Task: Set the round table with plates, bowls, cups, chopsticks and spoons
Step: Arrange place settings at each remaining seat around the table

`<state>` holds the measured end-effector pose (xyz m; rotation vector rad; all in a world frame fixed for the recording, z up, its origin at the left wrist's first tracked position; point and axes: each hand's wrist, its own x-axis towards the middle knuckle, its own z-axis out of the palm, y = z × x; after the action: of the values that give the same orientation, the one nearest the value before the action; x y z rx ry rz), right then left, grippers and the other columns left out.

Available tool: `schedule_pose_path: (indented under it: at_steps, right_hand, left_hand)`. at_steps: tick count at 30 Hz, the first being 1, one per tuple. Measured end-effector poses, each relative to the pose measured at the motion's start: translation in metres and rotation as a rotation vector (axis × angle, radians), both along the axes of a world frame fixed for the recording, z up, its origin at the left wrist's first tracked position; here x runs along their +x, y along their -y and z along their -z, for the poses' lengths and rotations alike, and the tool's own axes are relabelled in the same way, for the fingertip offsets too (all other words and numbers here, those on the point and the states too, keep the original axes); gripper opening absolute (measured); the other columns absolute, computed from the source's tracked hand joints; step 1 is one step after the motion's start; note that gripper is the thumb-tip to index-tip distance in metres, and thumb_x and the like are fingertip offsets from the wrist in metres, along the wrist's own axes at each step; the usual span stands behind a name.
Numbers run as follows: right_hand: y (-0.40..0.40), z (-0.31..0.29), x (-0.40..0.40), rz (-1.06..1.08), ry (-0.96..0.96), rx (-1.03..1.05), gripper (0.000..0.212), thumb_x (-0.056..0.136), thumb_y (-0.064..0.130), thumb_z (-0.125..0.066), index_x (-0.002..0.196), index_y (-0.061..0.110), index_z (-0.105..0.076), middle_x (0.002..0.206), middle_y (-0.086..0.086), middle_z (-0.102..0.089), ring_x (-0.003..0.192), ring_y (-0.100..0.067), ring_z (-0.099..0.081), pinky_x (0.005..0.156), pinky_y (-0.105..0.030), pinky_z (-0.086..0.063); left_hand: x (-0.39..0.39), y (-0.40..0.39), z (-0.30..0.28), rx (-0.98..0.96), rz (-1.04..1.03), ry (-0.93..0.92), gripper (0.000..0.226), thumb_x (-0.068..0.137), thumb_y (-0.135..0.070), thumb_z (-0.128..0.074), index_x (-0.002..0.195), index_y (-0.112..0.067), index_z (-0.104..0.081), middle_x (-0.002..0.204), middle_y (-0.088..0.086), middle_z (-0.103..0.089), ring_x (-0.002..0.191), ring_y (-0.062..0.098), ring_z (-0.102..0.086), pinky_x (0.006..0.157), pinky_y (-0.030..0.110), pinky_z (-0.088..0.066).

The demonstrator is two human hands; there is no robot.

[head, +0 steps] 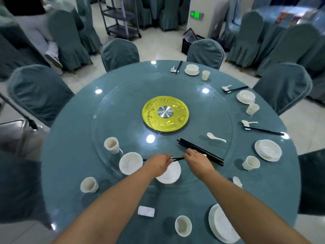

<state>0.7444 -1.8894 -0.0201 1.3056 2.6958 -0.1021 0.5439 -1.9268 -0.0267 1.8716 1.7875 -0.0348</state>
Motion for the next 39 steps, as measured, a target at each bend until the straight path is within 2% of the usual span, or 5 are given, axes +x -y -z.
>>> schedule_pose_path:
  at_steps: [5, 11, 16, 24, 39]
  right_hand:
    - [0.051, 0.003, -0.035, -0.091, 0.028, 0.009, 0.034, 0.088, 0.004, -0.045, 0.120, 0.011, -0.053, 0.120, -0.009, -0.048, 0.113, -0.028, -0.047, 0.079, -0.042, -0.045]
    - [0.096, 0.004, -0.066, -0.205, -0.042, 0.079, 0.025, 0.079, 0.001, -0.059, 0.102, 0.007, -0.064, 0.105, -0.011, -0.058, 0.097, -0.031, -0.058, 0.068, -0.039, -0.047]
    - [0.123, 0.024, -0.096, -0.231, 0.018, 0.002, 0.032, 0.090, 0.006, -0.042, 0.119, 0.010, -0.057, 0.120, -0.008, -0.049, 0.112, -0.027, -0.047, 0.087, -0.039, -0.043]
    - [0.161, 0.048, -0.120, -0.098, -0.106, -0.094, 0.021, 0.098, 0.022, -0.048, 0.115, 0.015, -0.059, 0.116, -0.003, -0.051, 0.097, -0.025, -0.059, 0.074, -0.037, -0.047]
    - [0.168, 0.066, -0.099, -0.089, -0.485, -0.119, 0.018, 0.092, 0.018, -0.066, 0.084, 0.002, -0.067, 0.092, -0.012, -0.060, 0.070, -0.032, -0.061, 0.060, -0.040, -0.051]
  left_hand:
    - [-0.040, 0.064, 0.004, -0.169, -0.048, 0.154, 0.029, 0.103, -0.039, -0.036, 0.093, -0.024, -0.059, 0.105, 0.009, -0.066, 0.094, 0.027, -0.057, 0.077, 0.031, -0.041]
    - [-0.070, 0.125, 0.006, -0.331, -0.214, 0.426, 0.033, 0.104, -0.038, -0.036, 0.104, -0.018, -0.063, 0.094, 0.006, -0.064, 0.086, 0.021, -0.065, 0.087, 0.031, -0.046]
    - [-0.092, 0.169, 0.015, -0.349, -0.469, 0.634, 0.028, 0.103, -0.025, -0.046, 0.106, -0.005, -0.066, 0.073, -0.003, -0.055, 0.055, 0.010, -0.047, 0.053, 0.018, -0.041]
    - [-0.103, 0.238, 0.055, -0.241, -0.447, 0.370, 0.024, 0.099, -0.024, -0.048, 0.095, -0.013, -0.069, 0.098, 0.010, -0.069, 0.091, 0.023, -0.061, 0.077, 0.025, -0.042]
    - [-0.039, 0.289, 0.113, -0.019, -0.792, 0.251, 0.021, 0.099, -0.019, -0.047, 0.106, -0.009, -0.063, 0.110, 0.008, -0.055, 0.098, 0.025, -0.056, 0.085, 0.029, -0.040]
